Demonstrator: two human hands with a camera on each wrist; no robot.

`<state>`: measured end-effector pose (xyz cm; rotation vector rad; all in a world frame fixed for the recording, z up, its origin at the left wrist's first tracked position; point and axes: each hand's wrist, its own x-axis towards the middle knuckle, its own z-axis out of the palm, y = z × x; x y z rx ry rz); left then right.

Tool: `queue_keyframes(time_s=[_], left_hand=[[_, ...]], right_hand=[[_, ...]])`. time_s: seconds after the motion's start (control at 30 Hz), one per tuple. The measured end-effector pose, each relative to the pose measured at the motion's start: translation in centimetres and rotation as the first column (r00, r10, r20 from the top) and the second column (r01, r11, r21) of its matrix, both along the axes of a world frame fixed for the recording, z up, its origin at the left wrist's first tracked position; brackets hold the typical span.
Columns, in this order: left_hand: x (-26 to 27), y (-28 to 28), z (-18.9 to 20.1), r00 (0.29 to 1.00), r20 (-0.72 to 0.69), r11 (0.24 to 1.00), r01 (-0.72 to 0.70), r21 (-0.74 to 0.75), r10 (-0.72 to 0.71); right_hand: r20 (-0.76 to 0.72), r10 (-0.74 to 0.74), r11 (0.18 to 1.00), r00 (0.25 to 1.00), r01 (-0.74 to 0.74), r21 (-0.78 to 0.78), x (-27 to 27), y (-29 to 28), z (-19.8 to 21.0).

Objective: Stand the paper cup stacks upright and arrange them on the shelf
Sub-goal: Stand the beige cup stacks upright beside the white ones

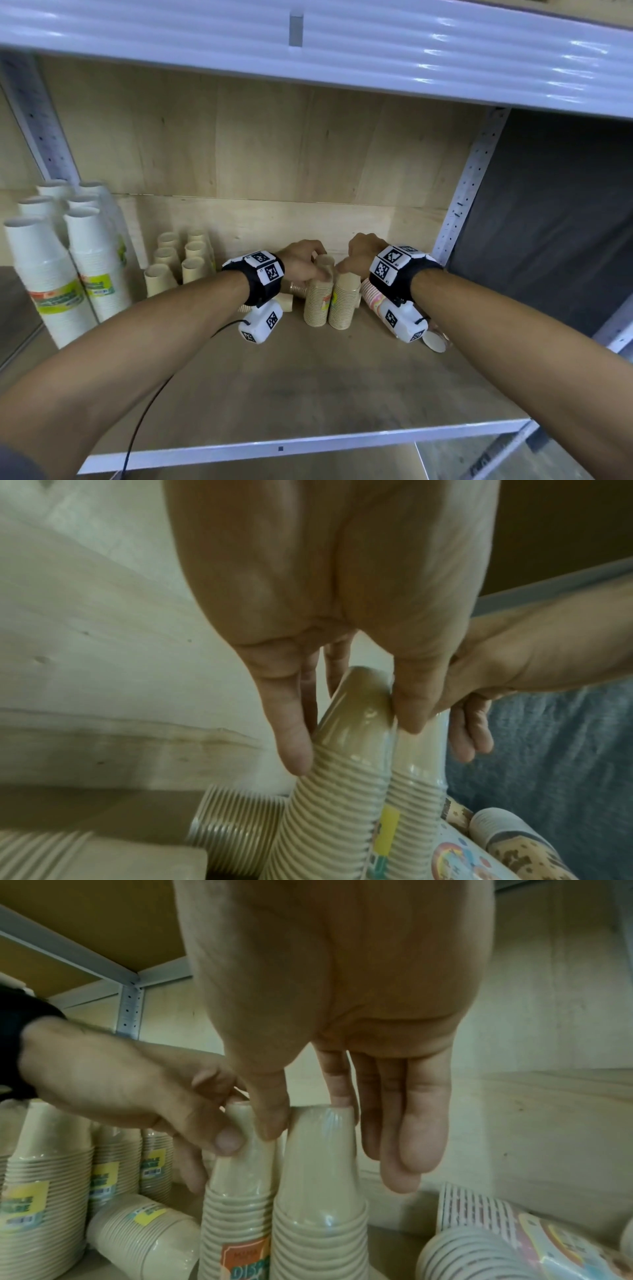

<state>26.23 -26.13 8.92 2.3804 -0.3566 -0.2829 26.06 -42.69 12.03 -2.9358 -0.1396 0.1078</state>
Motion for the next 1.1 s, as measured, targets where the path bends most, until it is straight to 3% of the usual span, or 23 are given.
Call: queue_keyframes(time_s=[0.23,0.5,0.63,0.83,1.1], left_hand=[[-0.2,-0.6,1.4,0.995,0.079,0.998,-0.059,-0.031,0.062],[-0.5,-1.4,1.8,0.988,0.153,0.996,-0.015,0.087,0.001],[-0.6,-1.5,2.0,0.985,0.171,0.993,0.001,0.119,-0.021],[-0.6,-1.6,2.1,0.983,0.174,0.988,0.023,0.154,-0.05],[-0.6,-1.7,2.4,0.981,0.188,0.974,0.005,0.226,-0.049]], right_hand=[[-0.002,-0.019,0.999,1.0,0.019,-0.026,0.0,0.3,0.0],[-0.019,0.042,0.996,0.999,-0.044,-0.078,0.0,0.5,0.1],[-0.019,-0.001,1.0,1.0,0.001,-0.017,0.1,0.3,0.1],[-0.08,0.09,0.996,0.993,-0.09,-0.002,-0.2,0.1,0.5],[-0.047,0.054,0.998,0.997,-0.055,-0.023,-0.2,0.5,0.6]])
